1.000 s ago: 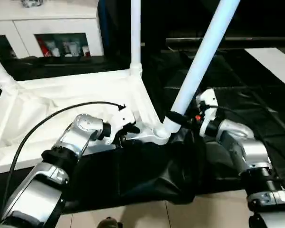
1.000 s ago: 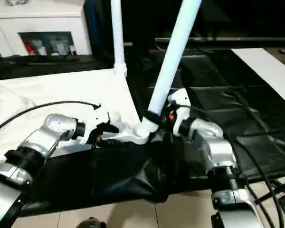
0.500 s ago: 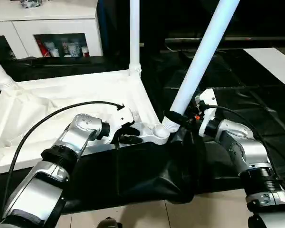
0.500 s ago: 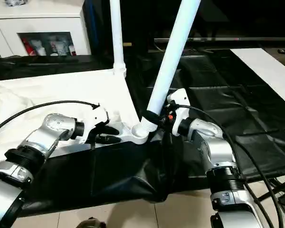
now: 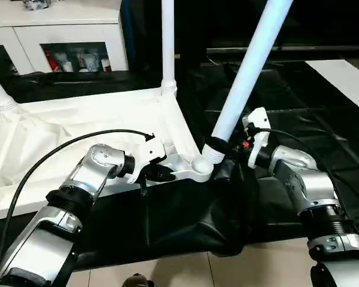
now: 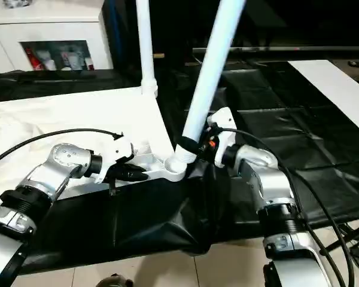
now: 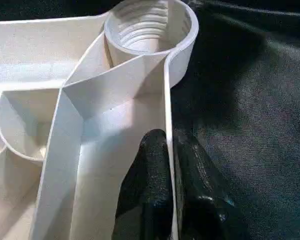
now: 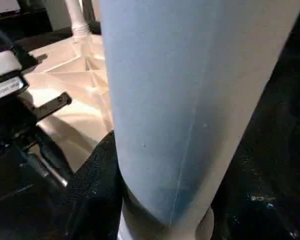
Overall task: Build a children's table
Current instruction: Insert table leg to table base
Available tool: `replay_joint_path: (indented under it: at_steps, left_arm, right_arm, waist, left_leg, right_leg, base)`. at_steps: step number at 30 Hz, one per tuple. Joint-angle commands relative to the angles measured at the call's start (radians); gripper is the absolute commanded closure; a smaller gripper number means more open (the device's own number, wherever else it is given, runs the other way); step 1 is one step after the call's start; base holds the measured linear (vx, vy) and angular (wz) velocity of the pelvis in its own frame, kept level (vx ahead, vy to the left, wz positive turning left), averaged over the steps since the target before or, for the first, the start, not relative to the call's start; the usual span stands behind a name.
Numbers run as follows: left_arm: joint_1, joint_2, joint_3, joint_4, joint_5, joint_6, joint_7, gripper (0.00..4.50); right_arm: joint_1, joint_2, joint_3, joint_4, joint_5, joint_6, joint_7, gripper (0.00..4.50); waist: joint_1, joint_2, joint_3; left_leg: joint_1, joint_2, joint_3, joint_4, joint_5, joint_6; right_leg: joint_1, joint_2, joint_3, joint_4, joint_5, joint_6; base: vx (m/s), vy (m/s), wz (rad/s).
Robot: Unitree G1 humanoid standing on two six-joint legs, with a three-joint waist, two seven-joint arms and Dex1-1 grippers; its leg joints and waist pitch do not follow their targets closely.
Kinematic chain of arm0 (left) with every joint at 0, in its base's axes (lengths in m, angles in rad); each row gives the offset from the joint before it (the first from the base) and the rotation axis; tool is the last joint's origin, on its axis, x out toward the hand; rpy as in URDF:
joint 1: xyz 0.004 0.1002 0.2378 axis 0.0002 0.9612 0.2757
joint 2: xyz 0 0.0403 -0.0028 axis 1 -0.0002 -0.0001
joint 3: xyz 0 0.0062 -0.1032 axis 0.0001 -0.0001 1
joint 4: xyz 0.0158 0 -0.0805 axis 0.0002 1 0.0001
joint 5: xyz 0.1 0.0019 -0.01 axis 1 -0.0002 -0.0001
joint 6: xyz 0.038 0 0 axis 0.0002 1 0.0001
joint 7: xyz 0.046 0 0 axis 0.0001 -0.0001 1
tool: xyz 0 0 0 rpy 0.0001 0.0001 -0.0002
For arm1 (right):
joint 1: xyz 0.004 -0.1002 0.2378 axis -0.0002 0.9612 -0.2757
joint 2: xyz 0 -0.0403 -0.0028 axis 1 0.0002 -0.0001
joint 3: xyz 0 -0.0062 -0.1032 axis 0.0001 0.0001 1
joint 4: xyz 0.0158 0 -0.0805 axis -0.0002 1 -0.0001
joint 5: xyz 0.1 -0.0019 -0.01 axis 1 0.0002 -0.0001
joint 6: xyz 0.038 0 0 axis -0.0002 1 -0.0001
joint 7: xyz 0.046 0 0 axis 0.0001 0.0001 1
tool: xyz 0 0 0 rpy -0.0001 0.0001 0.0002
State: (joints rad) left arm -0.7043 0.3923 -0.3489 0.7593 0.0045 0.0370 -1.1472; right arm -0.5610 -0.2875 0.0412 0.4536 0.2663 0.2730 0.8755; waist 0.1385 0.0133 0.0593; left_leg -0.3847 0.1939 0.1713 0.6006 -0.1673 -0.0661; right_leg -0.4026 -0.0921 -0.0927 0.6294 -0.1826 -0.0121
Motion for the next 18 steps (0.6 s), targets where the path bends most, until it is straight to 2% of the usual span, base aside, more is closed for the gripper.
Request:
replay_joint_path:
  at_steps: [1,5,6,11,15,18]
  left_arm:
    - [0.022,0.018,-0.009,-0.024,0.033,0.009,0.014,4.5]
    - [0.03,0.012,0.011,-0.053,0.021,0.015,0.041,4.5]
    - [0.032,0.01,0.015,-0.062,0.019,0.016,0.046,4.5]
    - [0.064,0.01,0.02,-0.117,0.011,0.036,0.045,4.5]
    - [0.081,0.011,0.019,-0.139,0.007,0.041,0.047,4.5]
    - [0.088,0.012,0.021,-0.156,0.004,0.05,0.043,4.5]
  right_arm:
    - [-0.044,-0.012,0.03,0.007,-0.005,0.058,0.044,2.6]
    - [-0.059,-0.019,0.059,0.031,-0.018,0.088,0.07,2.6]
    - [-0.063,-0.015,0.06,0.041,-0.02,0.084,0.07,2.6]
    - [-0.088,0.01,0.074,0.108,-0.041,0.06,0.064,2.6]
    - [-0.109,0.024,0.078,0.158,-0.056,0.032,0.043,2.6]
    - [-0.124,0.04,0.072,0.193,-0.054,0.026,0.033,2.6]
  waist:
    - [-0.003,0.003,-0.075]
    - [-0.002,0.0,-0.073]
    - [-0.001,-0.004,-0.073]
    - [-0.003,-0.004,-0.073]
    - [-0.004,-0.005,-0.075]
    - [-0.006,-0.003,-0.074]
  left_leg:
    - [0.019,0.039,-0.011,-0.077,-0.258,-0.006]
    - [0.02,0.041,-0.01,-0.078,-0.266,-0.007]
    - [0.02,0.042,-0.011,-0.078,-0.261,-0.008]
    - [0.019,0.042,-0.011,-0.079,-0.262,-0.013]
    - [0.017,0.042,-0.01,-0.079,-0.233,-0.009]
    - [0.018,0.041,-0.01,-0.079,-0.247,-0.01]
  right_leg:
    - [0.05,-0.068,0.053,-0.082,-0.233,-0.207]
    - [0.048,-0.071,0.055,-0.086,-0.264,-0.201]
    - [0.048,-0.072,0.054,-0.086,-0.27,-0.197]
    - [0.046,-0.072,0.055,-0.085,-0.28,-0.195]
    - [0.046,-0.071,0.055,-0.079,-0.236,-0.204]
    - [0.046,-0.071,0.054,-0.08,-0.243,-0.207]
  base:
    - [0.0,0.0,0.0]
    - [0.0,0.0,0.0]
    - [0.0,0.0,0.0]
    - [0.0,0.0,0.0]
    - [0.0,0.0,0.0]
    - [0.0,0.0,0.0]
